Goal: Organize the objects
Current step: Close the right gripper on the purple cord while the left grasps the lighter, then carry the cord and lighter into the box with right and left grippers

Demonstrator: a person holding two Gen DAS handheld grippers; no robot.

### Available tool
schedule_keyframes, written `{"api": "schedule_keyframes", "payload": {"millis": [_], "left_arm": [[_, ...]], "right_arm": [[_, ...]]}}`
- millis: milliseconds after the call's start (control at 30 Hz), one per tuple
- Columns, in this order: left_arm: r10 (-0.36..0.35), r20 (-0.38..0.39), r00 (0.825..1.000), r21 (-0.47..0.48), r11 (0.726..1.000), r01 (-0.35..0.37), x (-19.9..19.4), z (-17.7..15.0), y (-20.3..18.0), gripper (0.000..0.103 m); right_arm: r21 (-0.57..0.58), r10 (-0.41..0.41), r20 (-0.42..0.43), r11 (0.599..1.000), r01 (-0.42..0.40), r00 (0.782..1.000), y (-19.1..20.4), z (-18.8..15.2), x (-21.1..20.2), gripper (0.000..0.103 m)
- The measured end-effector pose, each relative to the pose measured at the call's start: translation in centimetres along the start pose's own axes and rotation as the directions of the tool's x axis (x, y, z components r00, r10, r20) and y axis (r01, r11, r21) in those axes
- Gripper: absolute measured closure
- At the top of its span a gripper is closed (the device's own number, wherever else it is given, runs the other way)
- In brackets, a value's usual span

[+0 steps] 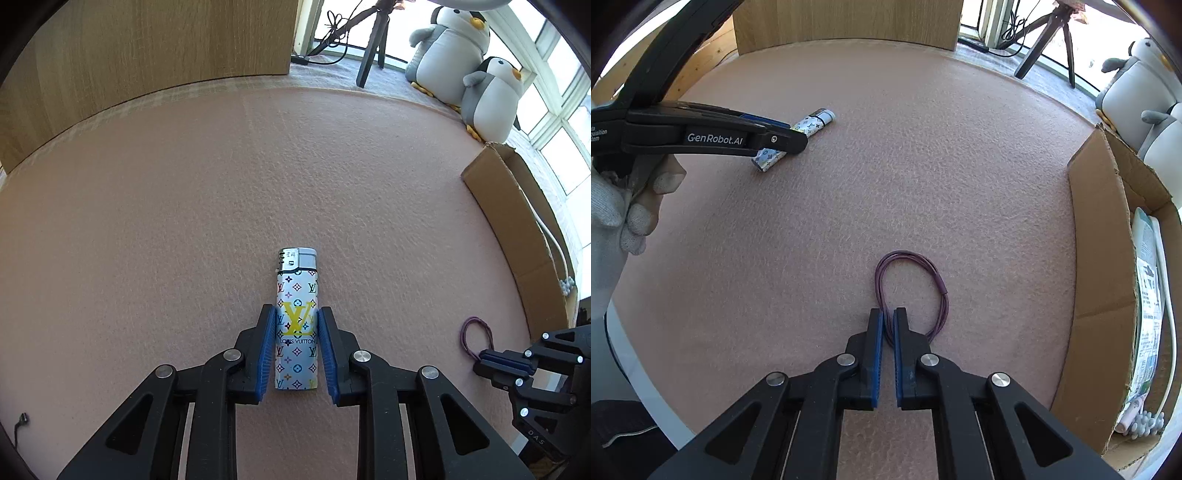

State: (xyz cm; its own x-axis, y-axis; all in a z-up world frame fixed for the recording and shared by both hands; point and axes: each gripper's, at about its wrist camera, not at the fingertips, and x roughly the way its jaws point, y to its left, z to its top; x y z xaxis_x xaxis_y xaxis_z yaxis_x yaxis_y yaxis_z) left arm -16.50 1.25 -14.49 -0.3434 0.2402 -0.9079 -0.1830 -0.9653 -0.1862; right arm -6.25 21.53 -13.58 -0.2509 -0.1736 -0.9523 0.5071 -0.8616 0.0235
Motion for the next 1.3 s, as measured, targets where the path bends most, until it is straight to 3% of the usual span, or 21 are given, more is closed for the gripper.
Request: {"api": "schedule_keyframes", "payload": {"millis": [233, 467, 900, 1133, 1300], "left_arm": [[-0.069, 0.029, 0.997, -0.048, 0.996, 0.071, -2.3, -2.2, -0.4, 0.078], [-0.115, 0.065, 0.991, -0.025, 0.993, 0.117, -4.5, -2.2, -2.9, 0.078], [-0.202, 0.105, 0.974, 0.083, 0.978, 0.194, -5.8, 1.7, -11.1, 0.078], [-0.265, 0.117, 0.957, 0.145, 0.958, 0.247, -5.1, 4.7, -17.4, 0.078], [-0.279, 0.105, 0.954, 0.183, 0.949, 0.257, -3.4, 6.4, -21.5, 0.078]], "right_arm": [[0.181, 0.127, 0.063, 0.974, -0.137, 0.990, -2.9, -0.7, -1.2, 0.100], [0.292, 0.169, 0.183, 0.931, -0.218, 0.968, -6.6, -0.5, -4.2, 0.100], [0.399, 0.110, 0.373, 0.877, -0.267, 0.921, -14.0, -1.9, -12.5, 0.100], [0.444, 0.063, 0.384, 0.862, -0.245, 0.921, -18.1, -2.9, -13.6, 0.100], [0.459, 0.032, 0.365, 0.864, -0.209, 0.930, -20.3, -3.5, -13.2, 0.100]]}}
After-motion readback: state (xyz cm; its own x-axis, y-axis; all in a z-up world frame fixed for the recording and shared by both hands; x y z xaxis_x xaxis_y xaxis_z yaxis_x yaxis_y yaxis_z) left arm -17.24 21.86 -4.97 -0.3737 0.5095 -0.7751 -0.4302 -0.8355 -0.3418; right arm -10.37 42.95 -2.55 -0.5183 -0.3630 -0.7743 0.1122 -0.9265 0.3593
